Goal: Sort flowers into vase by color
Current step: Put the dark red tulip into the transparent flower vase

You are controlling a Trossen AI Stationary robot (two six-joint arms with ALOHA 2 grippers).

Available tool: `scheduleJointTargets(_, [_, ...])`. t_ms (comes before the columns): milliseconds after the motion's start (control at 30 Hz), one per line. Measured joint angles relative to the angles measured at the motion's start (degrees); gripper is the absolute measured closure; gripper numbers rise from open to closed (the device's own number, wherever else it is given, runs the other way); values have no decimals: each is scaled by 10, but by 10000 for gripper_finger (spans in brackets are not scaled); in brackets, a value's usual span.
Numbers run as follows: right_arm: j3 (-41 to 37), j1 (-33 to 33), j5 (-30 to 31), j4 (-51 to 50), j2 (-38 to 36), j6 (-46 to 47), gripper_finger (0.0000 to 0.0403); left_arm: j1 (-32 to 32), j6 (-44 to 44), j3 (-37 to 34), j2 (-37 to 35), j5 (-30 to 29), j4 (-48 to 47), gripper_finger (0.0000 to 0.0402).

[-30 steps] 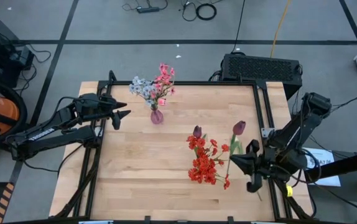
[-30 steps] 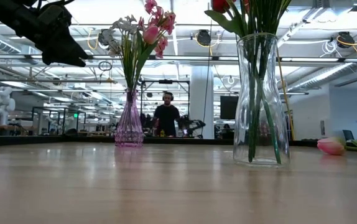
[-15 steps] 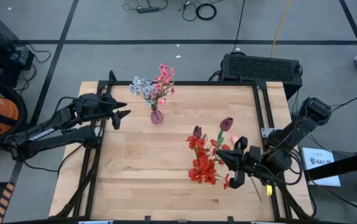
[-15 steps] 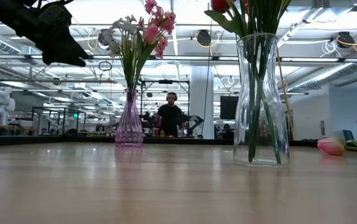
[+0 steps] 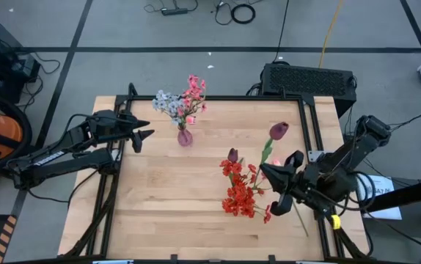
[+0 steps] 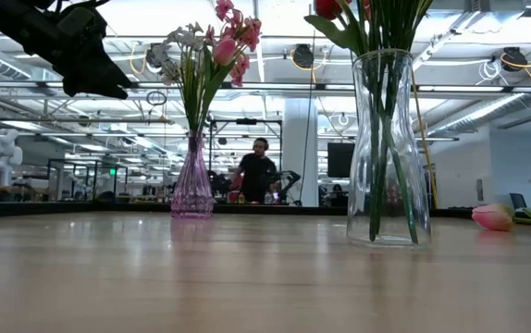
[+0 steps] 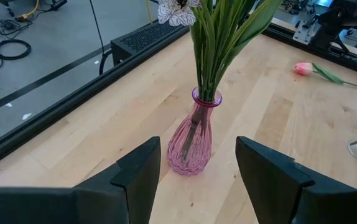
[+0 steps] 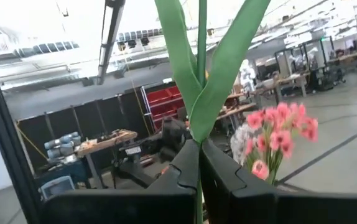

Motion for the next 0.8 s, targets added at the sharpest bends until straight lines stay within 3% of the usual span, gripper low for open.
scheduleJointTargets(233, [36, -36, -61, -111, 1, 81, 403, 0, 0, 0, 0, 0, -1, 187])
scheduleJointTargets(467, [37, -71, -101, -119, 36, 153, 403, 0, 1, 0, 0, 0, -4, 187])
scheduleJointTargets(800, [37, -73, -40, -120, 108, 181, 403, 0, 3, 0, 0, 0, -4, 187])
